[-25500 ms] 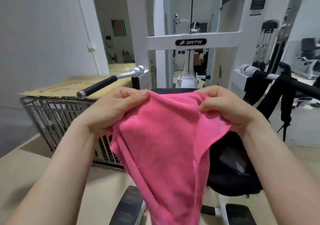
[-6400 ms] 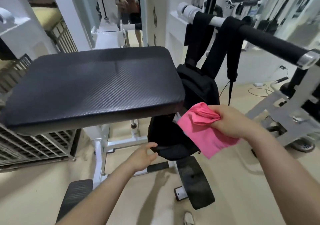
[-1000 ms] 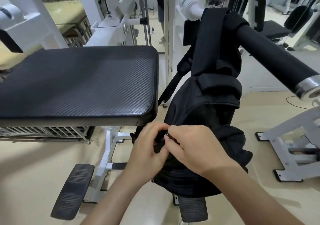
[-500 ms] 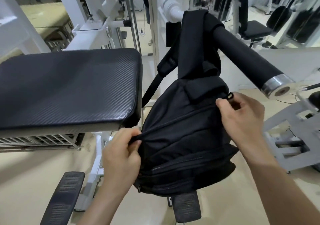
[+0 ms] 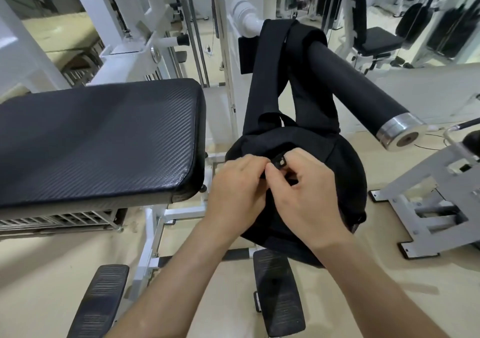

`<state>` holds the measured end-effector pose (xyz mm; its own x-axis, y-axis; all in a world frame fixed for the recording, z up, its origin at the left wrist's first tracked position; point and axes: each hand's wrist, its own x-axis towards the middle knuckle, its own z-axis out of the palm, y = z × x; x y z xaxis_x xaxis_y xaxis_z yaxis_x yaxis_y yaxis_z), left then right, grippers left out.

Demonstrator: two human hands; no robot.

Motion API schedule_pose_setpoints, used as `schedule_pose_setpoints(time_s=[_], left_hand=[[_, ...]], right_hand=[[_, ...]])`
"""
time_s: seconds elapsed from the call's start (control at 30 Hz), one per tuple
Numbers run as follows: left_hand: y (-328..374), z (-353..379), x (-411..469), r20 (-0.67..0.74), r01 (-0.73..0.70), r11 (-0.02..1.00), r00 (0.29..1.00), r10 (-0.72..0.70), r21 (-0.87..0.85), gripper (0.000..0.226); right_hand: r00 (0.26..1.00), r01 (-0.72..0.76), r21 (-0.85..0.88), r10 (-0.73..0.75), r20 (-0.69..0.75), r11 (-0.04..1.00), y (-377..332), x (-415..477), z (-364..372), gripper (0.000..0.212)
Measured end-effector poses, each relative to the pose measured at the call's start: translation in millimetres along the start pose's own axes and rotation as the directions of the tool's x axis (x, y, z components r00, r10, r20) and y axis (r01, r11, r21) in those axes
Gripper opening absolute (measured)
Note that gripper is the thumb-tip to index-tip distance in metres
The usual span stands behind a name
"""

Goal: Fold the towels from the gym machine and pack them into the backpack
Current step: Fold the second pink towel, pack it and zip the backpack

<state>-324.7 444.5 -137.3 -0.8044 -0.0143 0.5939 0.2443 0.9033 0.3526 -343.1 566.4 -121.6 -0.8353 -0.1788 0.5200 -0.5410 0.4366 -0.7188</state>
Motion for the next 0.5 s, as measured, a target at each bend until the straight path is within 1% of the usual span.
schedule_pose_setpoints(time_s=[0.03,0.1,0.13,0.17,0.2,0.27,0.3,0.33,0.37,0.4,0.43,0.47,0.5], left_hand=[[-1.7,1.5,1.8,-0.002,-0.029,1.0,1.0,0.029,-0.004,0.005],[-4.1,0.8,4.8,-0.007,-0.036,0.999,0.999,0.036,-0.025,0.013],[-6.1,-1.0,5.9,-0.017,-0.012,0.999,1.0,0.011,-0.043,0.017],[-8.6,-2.8,7.5,-0.038,0.02,0.998,0.999,-0.022,-0.063,0.016],[-11.1,-4.3,8.6,-0.056,0.056,0.995,0.997,-0.061,-0.081,0.013],[-14.9,-6.9,9.6,-0.088,0.134,0.983,0.985,-0.146,-0.125,0.008],[-16.0,-7.6,10.4,-0.097,0.17,0.974,0.978,-0.186,-0.151,0.009],[-17.0,-7.9,10.7,-0.101,0.2,0.964,0.97,-0.219,-0.176,0.011],[-17.6,-8.0,10.4,-0.099,0.219,0.956,0.966,-0.241,-0.195,0.012],[-17.5,-8.1,9.8,-0.096,0.229,0.951,0.963,-0.252,-0.208,0.012],[-16.9,-8.9,9.0,-0.099,0.232,0.948,0.961,-0.258,-0.217,0.012],[-16.7,-10.0,8.9,-0.107,0.23,0.947,0.96,-0.259,-0.224,0.013],[-16.5,-11.3,9.0,-0.112,0.224,0.947,0.961,-0.254,-0.228,0.013]], right_hand=[[1.0,-0.009,-0.054,0.008,-0.015,0.998,1.4,-1.5,-1.0,0.035],[0.993,-0.069,-0.109,0.058,-0.101,0.992,9.0,-4.3,-10.7,0.031],[0.976,-0.157,-0.07,0.143,-0.165,0.985,18.7,-4.9,-20.0,0.031],[0.937,-0.27,0.013,0.266,-0.225,0.963,33.7,-5.6,-30.8,0.03],[0.876,-0.391,0.11,0.406,-0.261,0.914,52.1,-7.8,-41.1,0.031],[0.71,-0.583,0.292,0.65,-0.272,0.759,101.0,-26.6,-56.4,0.036],[0.603,-0.649,0.399,0.758,-0.249,0.648,125.7,-42.9,-60.0,0.038],[0.483,-0.699,0.496,0.851,-0.205,0.515,147.2,-61.5,-61.1,0.036],[0.365,-0.73,0.569,0.92,-0.145,0.379,165.6,-80.2,-60.2,0.033],[0.268,-0.745,0.615,0.96,-0.078,0.258,178.5,-94.9,-57.3,0.029],[0.211,-0.749,0.64,0.977,-0.019,0.174,187.0,-104.2,-53.4,0.027],[0.187,-0.751,0.648,0.982,0.029,0.124,191.6,-107.7,-48.2,0.025],[0.177,-0.749,0.656,0.983,0.055,0.098,194.6,-108.9,-42.2,0.023]])
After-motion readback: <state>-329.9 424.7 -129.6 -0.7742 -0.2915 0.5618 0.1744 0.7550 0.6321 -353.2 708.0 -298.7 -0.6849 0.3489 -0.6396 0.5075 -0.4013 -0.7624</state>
